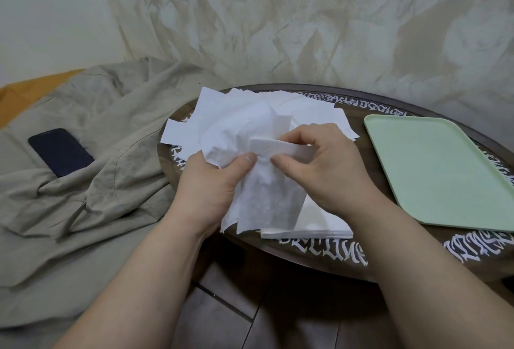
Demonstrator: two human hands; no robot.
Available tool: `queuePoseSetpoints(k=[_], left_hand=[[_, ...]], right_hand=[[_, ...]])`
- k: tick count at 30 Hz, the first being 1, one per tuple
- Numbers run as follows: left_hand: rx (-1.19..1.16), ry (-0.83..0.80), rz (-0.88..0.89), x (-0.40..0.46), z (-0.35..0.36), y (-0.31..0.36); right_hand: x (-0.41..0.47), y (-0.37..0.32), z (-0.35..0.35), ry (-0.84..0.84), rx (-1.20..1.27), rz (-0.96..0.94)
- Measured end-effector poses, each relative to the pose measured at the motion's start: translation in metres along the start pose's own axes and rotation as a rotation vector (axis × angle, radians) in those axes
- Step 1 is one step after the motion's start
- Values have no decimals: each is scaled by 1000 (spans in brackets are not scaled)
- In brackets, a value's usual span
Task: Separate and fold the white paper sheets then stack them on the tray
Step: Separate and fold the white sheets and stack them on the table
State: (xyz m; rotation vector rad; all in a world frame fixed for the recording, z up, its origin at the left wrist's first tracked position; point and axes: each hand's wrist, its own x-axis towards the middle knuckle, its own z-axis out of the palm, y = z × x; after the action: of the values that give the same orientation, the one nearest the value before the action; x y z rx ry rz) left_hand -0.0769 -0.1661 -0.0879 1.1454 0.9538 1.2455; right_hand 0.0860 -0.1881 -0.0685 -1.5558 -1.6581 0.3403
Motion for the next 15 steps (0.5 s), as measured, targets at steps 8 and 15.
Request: queuePoseSetpoints(k=[8,15], left_hand=[[18,-77,-33,0,-1,-1],[240,-42,2,4,-8,-5]], right_hand=[[0,4,-2,-19,293,150],[3,4,-12,-27,918,435]])
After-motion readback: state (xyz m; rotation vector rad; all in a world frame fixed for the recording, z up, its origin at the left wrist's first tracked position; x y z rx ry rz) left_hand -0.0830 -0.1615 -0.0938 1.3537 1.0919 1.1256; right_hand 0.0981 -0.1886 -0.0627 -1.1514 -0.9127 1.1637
